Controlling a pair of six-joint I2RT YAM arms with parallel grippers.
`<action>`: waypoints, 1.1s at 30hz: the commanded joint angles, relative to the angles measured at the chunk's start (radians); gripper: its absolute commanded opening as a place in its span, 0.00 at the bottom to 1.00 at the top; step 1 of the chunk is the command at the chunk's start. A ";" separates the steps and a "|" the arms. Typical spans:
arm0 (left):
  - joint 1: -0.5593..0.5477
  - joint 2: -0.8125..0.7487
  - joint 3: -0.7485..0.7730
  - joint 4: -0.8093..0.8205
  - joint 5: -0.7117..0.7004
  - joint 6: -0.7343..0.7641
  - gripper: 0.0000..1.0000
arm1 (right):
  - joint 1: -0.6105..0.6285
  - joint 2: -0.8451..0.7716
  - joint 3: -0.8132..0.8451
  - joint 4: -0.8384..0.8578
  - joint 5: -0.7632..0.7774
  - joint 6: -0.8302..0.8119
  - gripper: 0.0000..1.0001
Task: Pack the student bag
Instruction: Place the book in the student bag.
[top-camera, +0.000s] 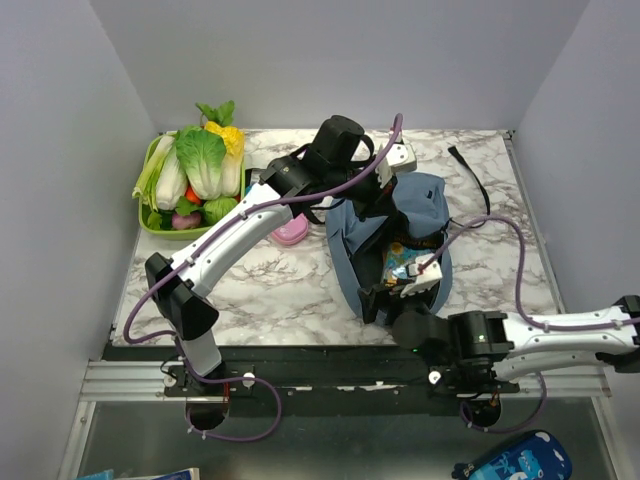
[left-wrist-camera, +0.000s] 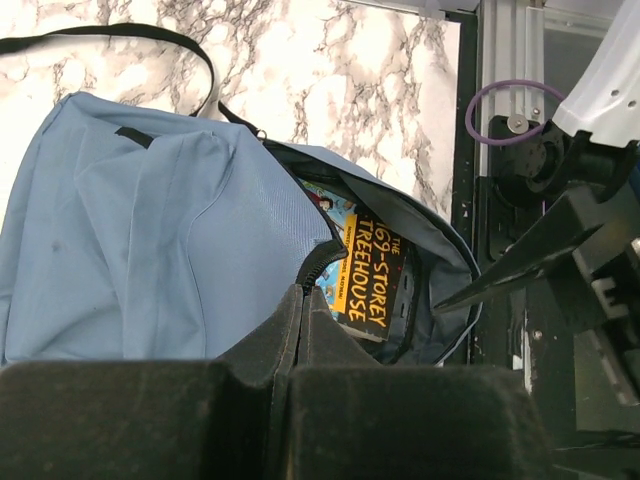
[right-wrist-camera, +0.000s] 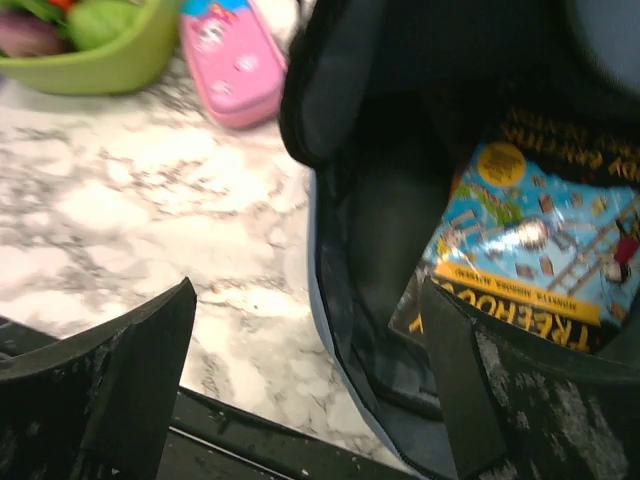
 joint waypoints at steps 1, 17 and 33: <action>0.009 0.000 0.053 0.038 0.054 0.023 0.00 | -0.008 -0.119 -0.061 0.416 -0.114 -0.483 1.00; 0.013 0.020 0.021 0.063 0.037 0.003 0.00 | -0.009 0.155 -0.073 -0.624 -0.116 1.125 0.49; 0.015 0.049 0.022 0.103 0.028 -0.040 0.00 | -0.066 0.022 -0.090 0.358 -0.195 -0.211 0.81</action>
